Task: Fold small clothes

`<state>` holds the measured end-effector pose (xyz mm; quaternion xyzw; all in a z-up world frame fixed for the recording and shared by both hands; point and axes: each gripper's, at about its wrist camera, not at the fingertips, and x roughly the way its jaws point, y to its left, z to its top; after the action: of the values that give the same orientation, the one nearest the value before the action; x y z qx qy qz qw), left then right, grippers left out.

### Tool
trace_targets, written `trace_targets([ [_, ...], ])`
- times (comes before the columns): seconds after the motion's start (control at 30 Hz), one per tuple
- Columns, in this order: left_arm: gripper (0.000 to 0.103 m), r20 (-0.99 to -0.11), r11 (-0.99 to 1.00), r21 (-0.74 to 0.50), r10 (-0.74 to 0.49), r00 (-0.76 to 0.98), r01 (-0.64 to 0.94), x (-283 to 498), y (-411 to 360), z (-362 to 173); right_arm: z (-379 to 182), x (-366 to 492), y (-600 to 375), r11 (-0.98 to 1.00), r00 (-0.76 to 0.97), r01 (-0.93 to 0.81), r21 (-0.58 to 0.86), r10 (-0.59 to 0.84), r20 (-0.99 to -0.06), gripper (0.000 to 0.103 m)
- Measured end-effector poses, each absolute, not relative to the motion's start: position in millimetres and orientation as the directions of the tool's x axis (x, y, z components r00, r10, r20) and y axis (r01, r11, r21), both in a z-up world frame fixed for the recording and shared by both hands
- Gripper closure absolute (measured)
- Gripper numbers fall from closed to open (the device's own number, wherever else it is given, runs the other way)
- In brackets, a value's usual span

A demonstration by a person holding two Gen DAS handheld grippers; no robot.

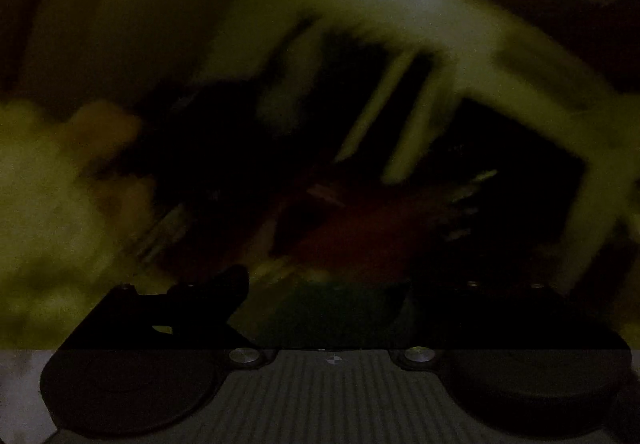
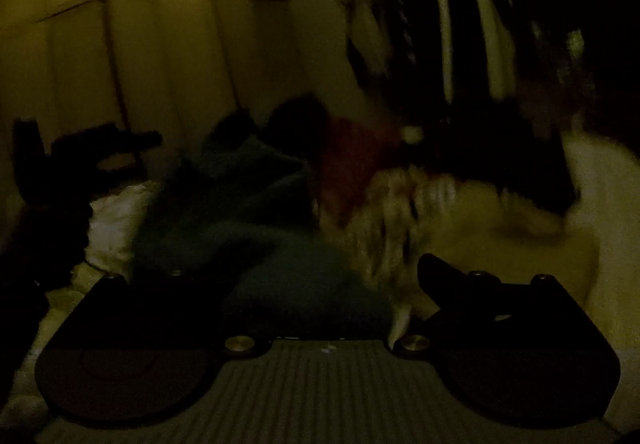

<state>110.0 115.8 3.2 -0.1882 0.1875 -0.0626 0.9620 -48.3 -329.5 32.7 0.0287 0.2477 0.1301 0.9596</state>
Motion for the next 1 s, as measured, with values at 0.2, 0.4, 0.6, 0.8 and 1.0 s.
trace_targets([
  [0.2, 0.000, -0.522, 0.889, -0.452, -0.203, 0.828, -0.067, 79, 161, -58, 0, -71, -328, 0.921, 0.772, -0.341, 0.187, 0.388, -0.504, 0.009],
  [0.4, 0.000, -0.603, 0.946, -0.300, -0.091, 0.792, -0.120, 21, 169, -63, -31, -57, -280, 0.911, 0.691, -0.403, 0.086, 0.364, -0.625, 0.010],
  [0.6, 0.000, -0.697, 0.965, -0.259, -0.153, 0.700, -0.047, 7, 149, -91, -83, -54, -252, 0.922, 0.634, -0.383, -0.058, 0.216, -0.742, 0.060],
  [0.8, 0.000, -0.715, 0.997, -0.064, -0.024, 0.699, -0.031, 11, 121, -98, -60, -62, -280, 0.942, 0.663, -0.325, 0.081, 0.288, -0.691, 0.092],
  [1.0, 0.036, -0.614, 0.937, -0.314, -0.078, 0.786, -0.152, -1, 176, -63, 25, -63, -317, 0.920, 0.766, -0.323, 0.220, 0.391, -0.511, 0.093],
])
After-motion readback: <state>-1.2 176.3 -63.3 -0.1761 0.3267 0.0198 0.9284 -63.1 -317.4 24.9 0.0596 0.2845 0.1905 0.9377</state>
